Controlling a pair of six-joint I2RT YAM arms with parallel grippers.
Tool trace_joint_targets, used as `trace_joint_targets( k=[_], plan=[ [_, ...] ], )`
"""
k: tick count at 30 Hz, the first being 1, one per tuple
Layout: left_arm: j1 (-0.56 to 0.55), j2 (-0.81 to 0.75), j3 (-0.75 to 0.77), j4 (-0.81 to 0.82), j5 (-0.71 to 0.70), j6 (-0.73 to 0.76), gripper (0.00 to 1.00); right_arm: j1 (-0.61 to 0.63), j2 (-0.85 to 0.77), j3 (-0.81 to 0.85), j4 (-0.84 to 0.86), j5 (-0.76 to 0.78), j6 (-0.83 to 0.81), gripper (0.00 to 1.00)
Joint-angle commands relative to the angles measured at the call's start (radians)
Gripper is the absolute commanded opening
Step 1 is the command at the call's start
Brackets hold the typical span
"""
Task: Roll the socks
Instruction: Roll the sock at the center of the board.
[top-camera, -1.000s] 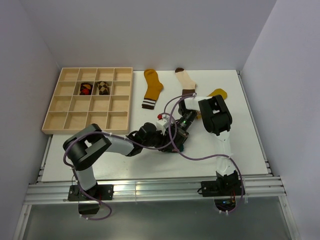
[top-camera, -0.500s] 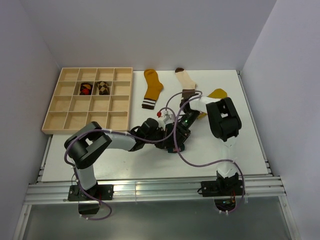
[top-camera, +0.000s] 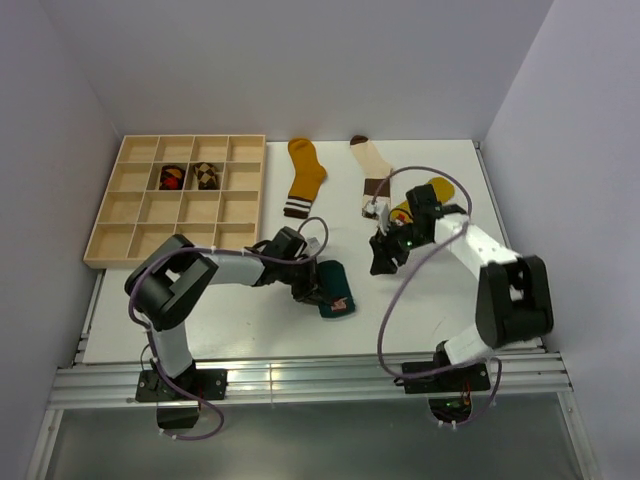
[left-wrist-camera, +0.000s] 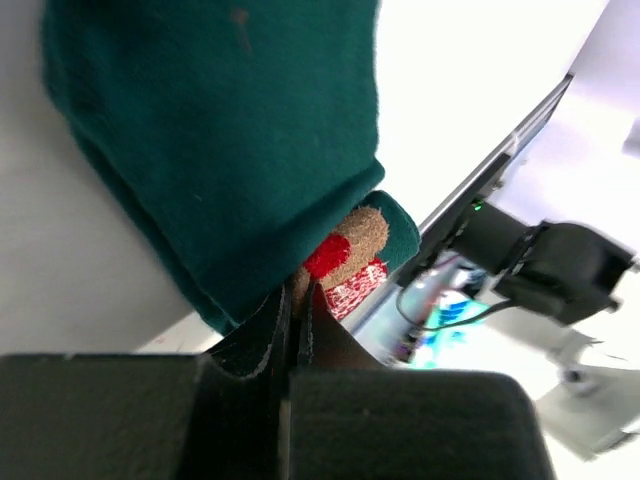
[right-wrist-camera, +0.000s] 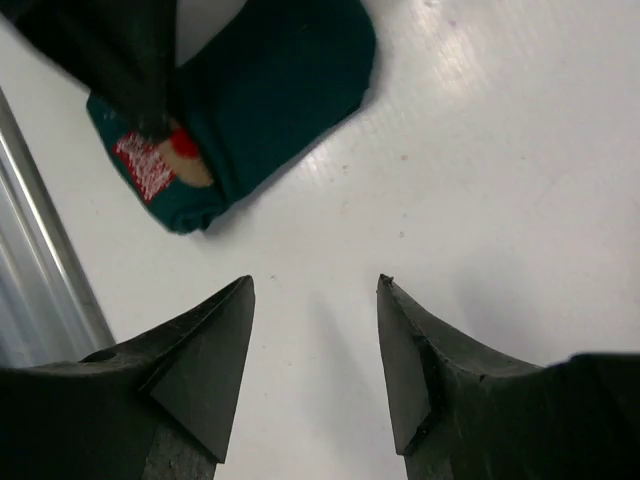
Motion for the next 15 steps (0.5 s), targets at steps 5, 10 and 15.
trace_joint_targets(
  k=[5,10,15],
  plan=[
    [0.052,0.127,0.152,-0.267,0.085,-0.045,0.0,0.218,-0.419,-0.404,0.438,0.232,-0.118,0.67],
    [0.063,0.19,0.218,-0.356,0.076,-0.005,0.0,0.379,-0.49,-0.478,0.486,0.261,-0.158,0.68],
    [0.067,0.234,0.238,-0.371,0.091,0.021,0.0,0.508,-0.491,-0.538,0.583,0.352,-0.171,0.68]
  ],
)
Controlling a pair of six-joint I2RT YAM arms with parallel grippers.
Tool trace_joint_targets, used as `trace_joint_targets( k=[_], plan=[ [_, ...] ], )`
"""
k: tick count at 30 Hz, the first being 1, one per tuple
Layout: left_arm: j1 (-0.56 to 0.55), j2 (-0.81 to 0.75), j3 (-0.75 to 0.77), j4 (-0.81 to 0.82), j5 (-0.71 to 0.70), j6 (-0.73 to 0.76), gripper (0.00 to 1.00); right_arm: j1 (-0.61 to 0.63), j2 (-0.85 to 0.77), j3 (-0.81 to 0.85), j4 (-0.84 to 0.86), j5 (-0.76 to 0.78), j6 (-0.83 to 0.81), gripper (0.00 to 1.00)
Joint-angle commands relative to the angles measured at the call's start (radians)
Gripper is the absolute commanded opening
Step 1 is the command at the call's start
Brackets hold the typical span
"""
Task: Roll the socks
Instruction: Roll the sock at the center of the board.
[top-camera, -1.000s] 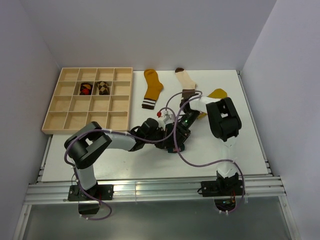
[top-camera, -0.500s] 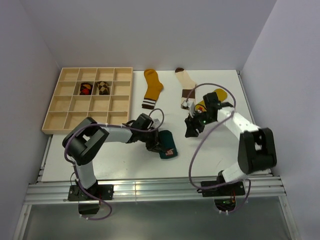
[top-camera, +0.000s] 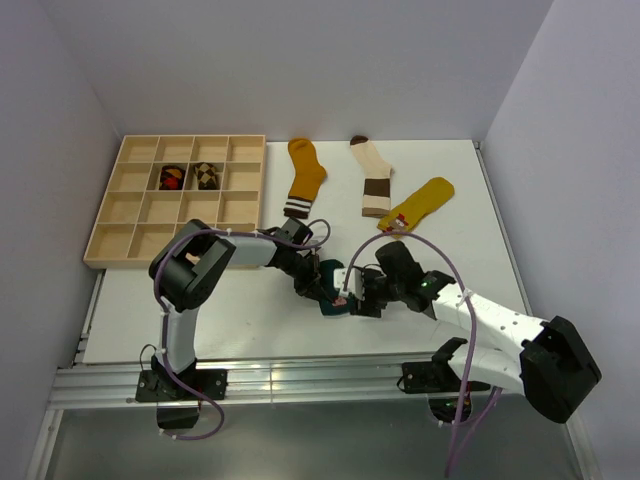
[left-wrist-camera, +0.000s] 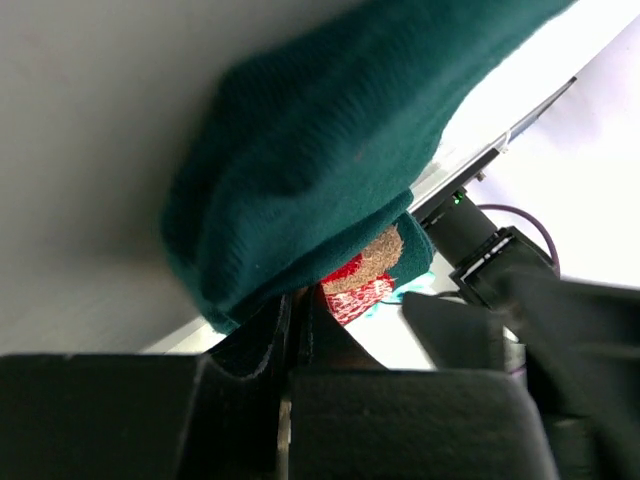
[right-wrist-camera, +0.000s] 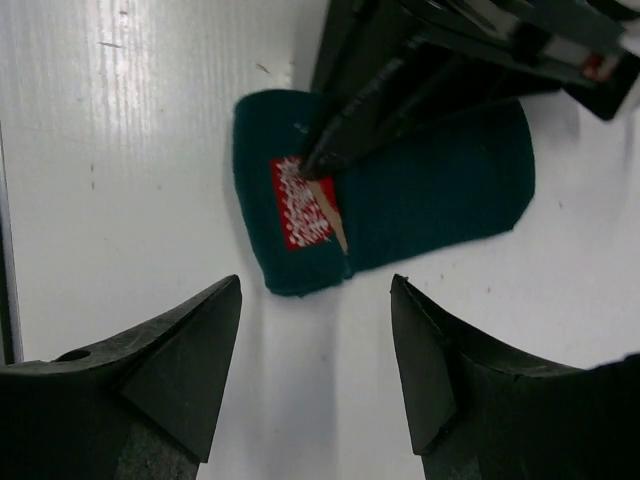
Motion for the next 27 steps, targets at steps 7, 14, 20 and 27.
trace_joint_targets(
  k=[7,14,20,27],
  plan=[
    [0.012,0.085,-0.005,-0.047,-0.03,0.062,0.0,0.22,-0.011,-0.11,0.245,0.197,-0.047,0.68],
    [0.012,0.096,0.01,-0.042,-0.016,0.071,0.0,0.304,0.052,-0.133,0.345,0.323,-0.059,0.6],
    [0.012,0.099,0.038,-0.06,0.001,0.087,0.0,0.337,0.155,-0.087,0.325,0.375,-0.061,0.45],
    [0.026,0.034,0.013,-0.002,0.013,0.07,0.14,0.328,0.178,-0.029,0.234,0.328,-0.022,0.19]
  ],
)
